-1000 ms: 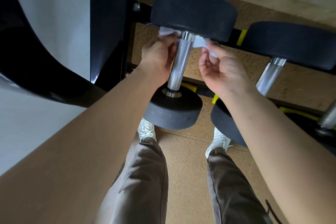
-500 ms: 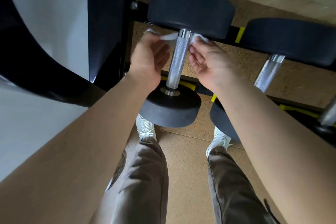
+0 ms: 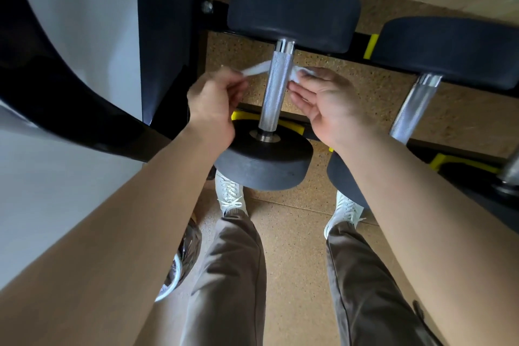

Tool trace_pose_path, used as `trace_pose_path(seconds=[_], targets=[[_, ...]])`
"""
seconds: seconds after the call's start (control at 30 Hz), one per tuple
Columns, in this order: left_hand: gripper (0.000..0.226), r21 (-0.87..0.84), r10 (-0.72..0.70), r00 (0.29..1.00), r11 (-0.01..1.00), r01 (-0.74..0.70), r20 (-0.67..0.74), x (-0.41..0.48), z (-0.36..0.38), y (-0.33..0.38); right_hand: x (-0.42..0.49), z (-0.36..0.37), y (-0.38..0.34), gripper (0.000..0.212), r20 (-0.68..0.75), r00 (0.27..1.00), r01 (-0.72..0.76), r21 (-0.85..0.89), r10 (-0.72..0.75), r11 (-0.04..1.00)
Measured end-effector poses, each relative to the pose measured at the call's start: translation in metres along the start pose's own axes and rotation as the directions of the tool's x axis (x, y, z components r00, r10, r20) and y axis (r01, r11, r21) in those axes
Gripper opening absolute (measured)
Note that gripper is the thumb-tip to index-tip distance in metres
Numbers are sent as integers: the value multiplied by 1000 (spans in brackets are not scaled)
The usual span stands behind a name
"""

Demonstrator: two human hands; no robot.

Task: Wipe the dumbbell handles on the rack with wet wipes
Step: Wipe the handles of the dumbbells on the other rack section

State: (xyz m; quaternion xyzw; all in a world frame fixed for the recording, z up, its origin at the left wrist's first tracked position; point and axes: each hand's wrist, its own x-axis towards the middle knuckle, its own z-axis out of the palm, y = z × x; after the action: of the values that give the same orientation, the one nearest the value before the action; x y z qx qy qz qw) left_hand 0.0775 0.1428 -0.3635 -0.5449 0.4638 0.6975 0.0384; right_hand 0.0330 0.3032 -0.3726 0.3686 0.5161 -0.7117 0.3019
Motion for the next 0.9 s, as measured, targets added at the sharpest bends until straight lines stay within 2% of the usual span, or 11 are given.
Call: trace_pose_path(seconds=[0.07,0.13,0.33,0.43,0.5,0.57,0.7,0.83,0.9], targets=[[12,213,73,995,973,-86,68,-4,7,1,-3,-15,-2,11,-27,999,19,21,-18,1000],[16,384,144,981,904,-185,133,-5,13,4,-8,-25,-2,9,-41,998,44,8,-43,999],[18,478,273,955,828,-293,113,-2,-19,13,-12,-6,18,17,25,994,109,-325,-107,939],[14,656,361,902,626,-422,236,-9,-32,9,-11,-6,13,18,44,985,162,-560,-166,813],[10,741,333,873,468,-481,357,-15,-27,4,-13,-19,2,20,68,987,155,-679,-148,717],[13,797,259,882,382,-467,393,-18,-19,2,-19,-33,-8,16,104,991,135,-778,-86,613],[11,861,135,921,325,-390,366,-20,-22,10,-24,-32,-4,11,230,973,209,-898,8,387],[8,844,29,907,354,-403,420,-28,-44,15,-14,-12,25,16,266,962,271,-923,-56,275],[13,828,14,898,382,-411,439,-28,-48,14,-13,-14,30,16,263,962,274,-922,-78,272]])
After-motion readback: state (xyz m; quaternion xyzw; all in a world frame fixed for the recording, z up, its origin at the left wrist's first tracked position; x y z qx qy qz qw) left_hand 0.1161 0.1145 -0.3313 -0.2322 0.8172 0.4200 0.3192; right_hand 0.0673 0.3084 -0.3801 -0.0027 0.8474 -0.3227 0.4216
